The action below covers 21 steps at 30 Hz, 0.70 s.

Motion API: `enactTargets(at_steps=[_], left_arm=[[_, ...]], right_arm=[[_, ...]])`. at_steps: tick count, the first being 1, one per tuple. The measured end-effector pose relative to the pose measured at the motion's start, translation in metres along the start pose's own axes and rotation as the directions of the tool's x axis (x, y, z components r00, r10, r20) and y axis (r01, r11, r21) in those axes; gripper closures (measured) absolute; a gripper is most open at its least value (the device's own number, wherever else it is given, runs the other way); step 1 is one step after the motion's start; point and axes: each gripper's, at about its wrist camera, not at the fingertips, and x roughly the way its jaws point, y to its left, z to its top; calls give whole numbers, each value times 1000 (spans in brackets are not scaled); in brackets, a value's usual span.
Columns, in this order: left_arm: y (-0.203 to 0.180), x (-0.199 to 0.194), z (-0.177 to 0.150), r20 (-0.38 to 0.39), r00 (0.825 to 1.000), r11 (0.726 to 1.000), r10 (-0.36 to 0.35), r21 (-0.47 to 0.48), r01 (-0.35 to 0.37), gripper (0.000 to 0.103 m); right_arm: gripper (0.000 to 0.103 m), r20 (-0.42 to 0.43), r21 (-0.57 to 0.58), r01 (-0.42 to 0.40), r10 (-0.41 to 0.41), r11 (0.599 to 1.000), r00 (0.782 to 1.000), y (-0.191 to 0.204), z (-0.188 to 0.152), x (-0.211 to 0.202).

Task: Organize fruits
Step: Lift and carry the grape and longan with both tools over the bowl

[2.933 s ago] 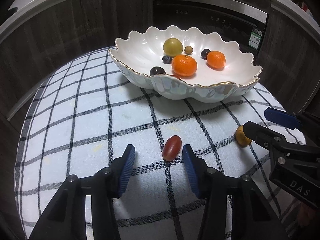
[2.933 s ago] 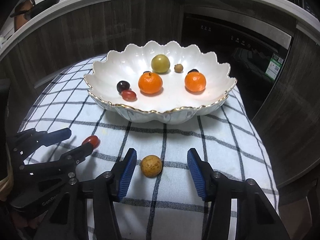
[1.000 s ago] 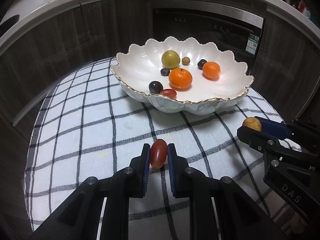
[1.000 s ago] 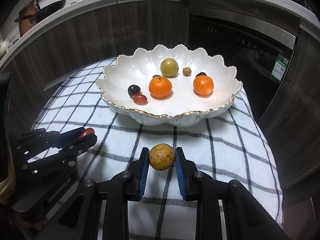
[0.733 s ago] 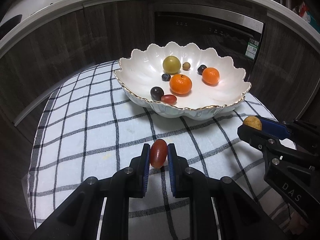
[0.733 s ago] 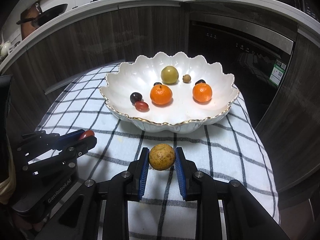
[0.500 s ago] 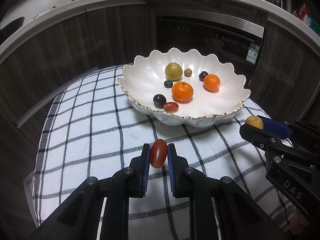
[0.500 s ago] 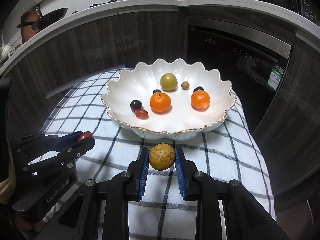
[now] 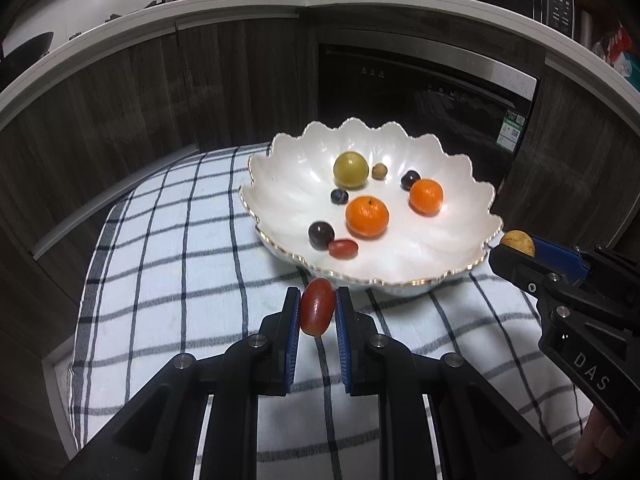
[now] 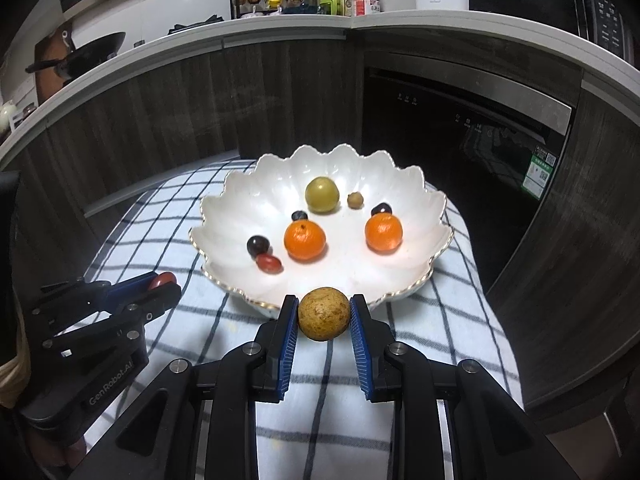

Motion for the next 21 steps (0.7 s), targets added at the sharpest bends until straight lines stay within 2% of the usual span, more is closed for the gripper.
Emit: enactTargets(at_steps=[10,21], left_arm=[[-2,9,26,20,1000,1000,-11,0,11,85],[-9,41,48,-9,999,999,-45,-4,45,85]], right_arm=[[76,13,16,13,-13,1000,1000,-7,17,5],[76,5,29,27,-28,999,1000,-20,34,23]])
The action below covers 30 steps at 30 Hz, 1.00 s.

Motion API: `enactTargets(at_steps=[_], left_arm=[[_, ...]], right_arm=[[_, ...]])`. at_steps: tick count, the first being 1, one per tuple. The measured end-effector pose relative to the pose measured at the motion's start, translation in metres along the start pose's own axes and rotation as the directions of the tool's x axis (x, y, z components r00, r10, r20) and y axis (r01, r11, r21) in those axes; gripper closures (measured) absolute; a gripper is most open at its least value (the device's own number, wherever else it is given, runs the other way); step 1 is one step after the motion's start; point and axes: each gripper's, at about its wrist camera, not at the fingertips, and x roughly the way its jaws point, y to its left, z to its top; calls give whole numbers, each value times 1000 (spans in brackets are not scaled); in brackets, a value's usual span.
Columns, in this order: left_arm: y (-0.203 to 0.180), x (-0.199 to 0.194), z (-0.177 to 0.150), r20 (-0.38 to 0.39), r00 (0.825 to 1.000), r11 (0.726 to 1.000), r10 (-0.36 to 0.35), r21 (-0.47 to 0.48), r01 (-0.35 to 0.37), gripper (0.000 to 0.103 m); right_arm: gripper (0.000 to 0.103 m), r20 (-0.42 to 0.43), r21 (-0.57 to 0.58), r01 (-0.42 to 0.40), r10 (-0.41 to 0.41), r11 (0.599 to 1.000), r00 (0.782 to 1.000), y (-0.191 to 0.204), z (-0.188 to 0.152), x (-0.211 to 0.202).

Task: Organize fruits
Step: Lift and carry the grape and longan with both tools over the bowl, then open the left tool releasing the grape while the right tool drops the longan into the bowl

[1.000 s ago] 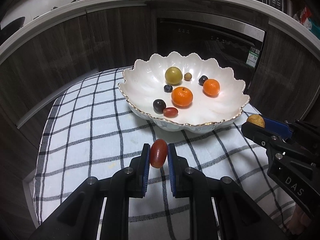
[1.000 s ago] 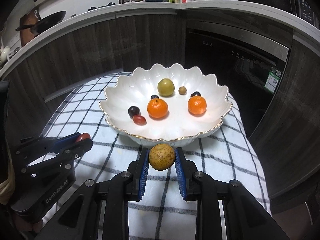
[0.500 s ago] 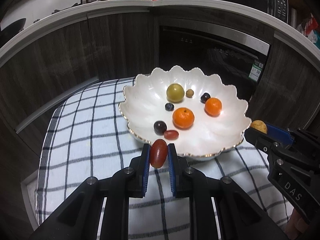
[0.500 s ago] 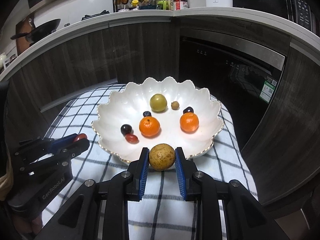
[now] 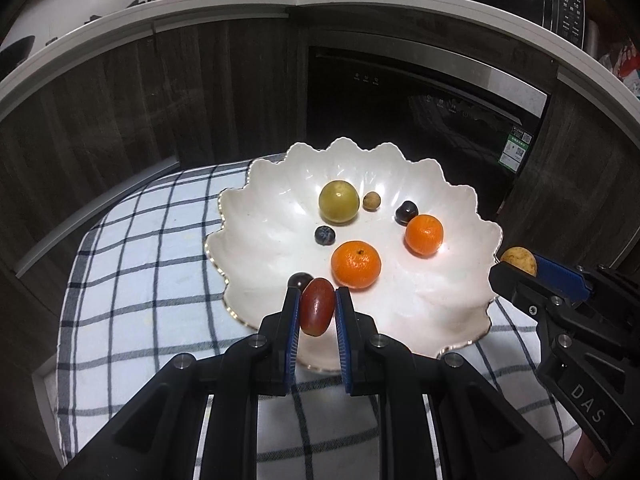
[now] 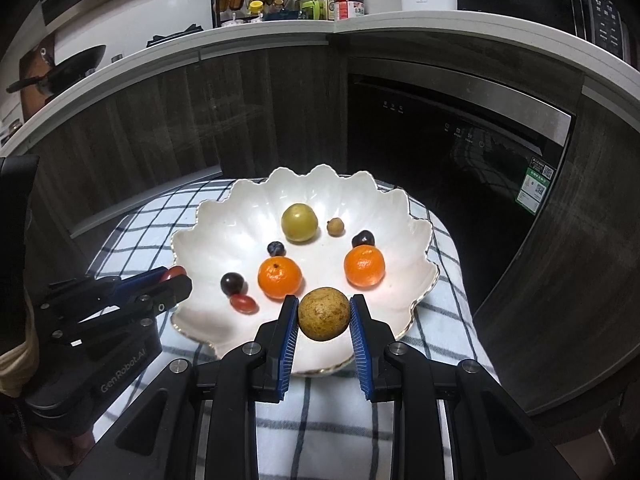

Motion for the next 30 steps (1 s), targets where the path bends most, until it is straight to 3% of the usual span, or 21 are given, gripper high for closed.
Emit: enactTargets(at_steps=[11,14,17,19,21,23,26,30], left_arm=[[0,19,8,-24,1000,1000,-3,-7,2,84],[2,21,8,-29,1000,1000,5,-13,-5,69],[5,20,9,-27,999,1000,20,-17,-21,66],[6,19,9,-26,999,999,29,-20,-29,57],[8,16,8,-16,999,999,43,-31,-44,45],[10,12,8,-10,998,998,58,-37,-59,37],[14,6,8,-4,998,997,63,-53,-63,26],[16,-2,7,2,997,995,80,-53,-79,23]], right_arm=[[76,-48,-3,-8,7,1000,999,-5,6,24],[76,-66,-1,-13,13,1000,998,-5,5,30],[74,-69,4,-15,15,1000,997,-5,4,31],[64,-69,-3,-5,5,1000,998,-3,5,31],[41,-47,-8,18,-19,1000,999,-2,6,26],[32,-31,1,37,-37,999,999,-3,8,23],[27,-19,14,42,-42,999,999,-4,10,19],[23,-7,20,47,-47,999,999,-5,12,13]])
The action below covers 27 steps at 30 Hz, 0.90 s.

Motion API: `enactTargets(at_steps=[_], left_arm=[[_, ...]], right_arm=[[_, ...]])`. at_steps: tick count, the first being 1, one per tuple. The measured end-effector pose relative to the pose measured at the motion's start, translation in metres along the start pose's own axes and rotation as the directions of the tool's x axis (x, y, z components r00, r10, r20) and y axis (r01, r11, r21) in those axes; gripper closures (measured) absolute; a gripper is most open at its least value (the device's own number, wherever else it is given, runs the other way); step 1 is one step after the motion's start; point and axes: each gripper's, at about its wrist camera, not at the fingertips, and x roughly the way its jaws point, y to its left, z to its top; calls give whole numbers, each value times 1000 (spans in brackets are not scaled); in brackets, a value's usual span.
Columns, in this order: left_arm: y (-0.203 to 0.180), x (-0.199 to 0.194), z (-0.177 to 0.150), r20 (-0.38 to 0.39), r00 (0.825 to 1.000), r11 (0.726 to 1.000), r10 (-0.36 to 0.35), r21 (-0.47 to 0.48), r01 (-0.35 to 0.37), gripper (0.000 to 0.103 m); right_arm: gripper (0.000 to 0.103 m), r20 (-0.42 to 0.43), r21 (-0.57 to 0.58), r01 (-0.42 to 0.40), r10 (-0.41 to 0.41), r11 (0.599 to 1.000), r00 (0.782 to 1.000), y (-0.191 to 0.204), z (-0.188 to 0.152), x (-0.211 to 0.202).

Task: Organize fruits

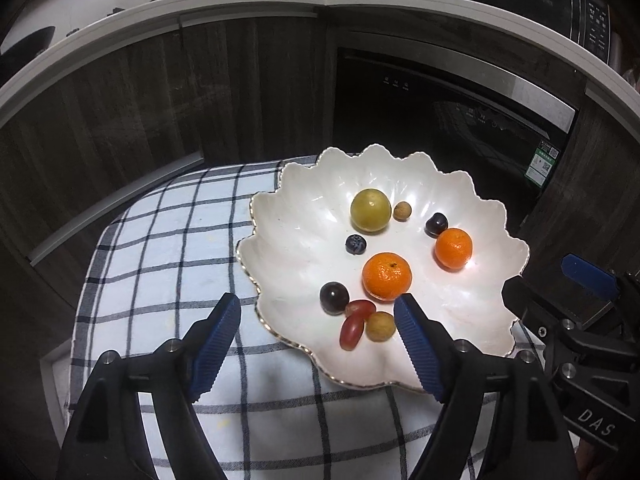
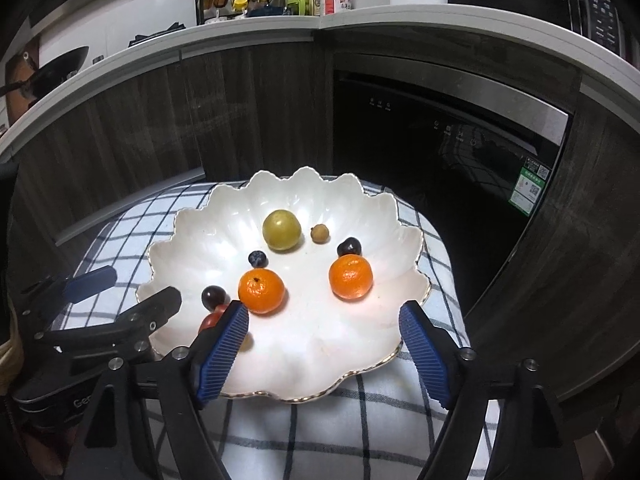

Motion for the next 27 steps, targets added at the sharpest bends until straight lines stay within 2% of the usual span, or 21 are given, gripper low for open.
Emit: enactTargets(at_steps=[6,27], left_arm=[[4,-19,-1,30,999,1000,23,-7,-23,15],[11,-81,-11,113,991,998,67,-29,-64,8]], right_arm=[[19,16,9,3,-3,1000,1000,1,1,-12],[19,90,16,9,-11,1000,996,6,-4,-65]])
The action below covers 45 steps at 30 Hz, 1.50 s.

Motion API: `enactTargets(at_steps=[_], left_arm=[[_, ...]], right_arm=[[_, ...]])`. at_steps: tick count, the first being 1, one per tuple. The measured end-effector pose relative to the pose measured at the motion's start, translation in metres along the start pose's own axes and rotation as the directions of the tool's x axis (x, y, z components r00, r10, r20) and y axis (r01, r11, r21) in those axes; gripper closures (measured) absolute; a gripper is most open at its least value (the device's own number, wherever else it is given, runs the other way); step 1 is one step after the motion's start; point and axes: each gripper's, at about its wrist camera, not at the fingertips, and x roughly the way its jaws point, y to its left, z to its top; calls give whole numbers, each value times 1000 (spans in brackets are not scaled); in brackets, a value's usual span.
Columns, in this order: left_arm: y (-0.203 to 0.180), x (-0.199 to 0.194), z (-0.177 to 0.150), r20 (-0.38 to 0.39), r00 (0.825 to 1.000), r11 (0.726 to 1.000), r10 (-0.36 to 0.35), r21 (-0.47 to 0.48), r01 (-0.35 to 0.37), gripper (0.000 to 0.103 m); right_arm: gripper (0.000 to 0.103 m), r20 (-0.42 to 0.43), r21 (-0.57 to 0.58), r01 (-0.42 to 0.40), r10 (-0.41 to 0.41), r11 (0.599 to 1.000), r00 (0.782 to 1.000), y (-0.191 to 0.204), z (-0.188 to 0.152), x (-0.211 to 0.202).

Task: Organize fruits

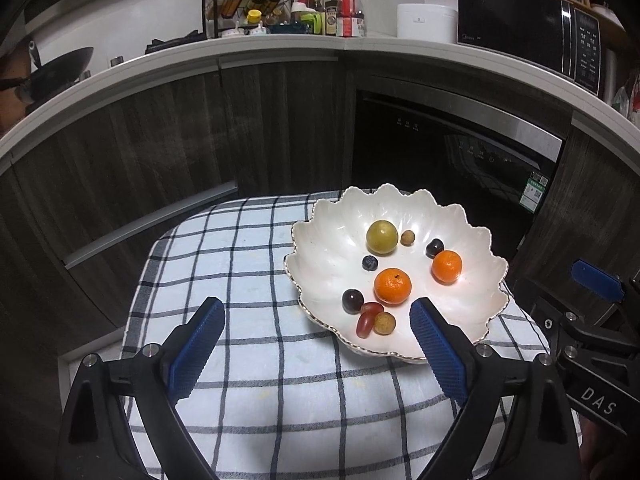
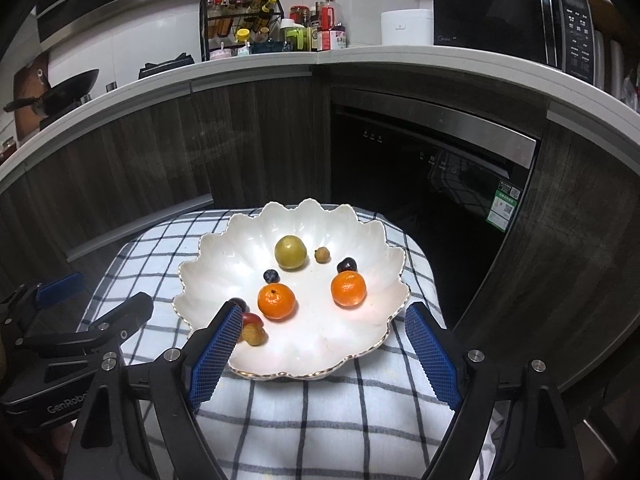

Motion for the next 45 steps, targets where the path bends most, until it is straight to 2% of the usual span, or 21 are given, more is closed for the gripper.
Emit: enactTargets(at_steps=[18,45], left_arm=[[6,-41,-19,23,1000,1000,4,-18,-3,6],[10,-81,-46,66,997,1000,26,-19,-24,6]], right_arm=[[19,31,-1,13,-13,1000,999,4,-13,-42],[19,84,16,31,-32,999,996,5,-37,-83]])
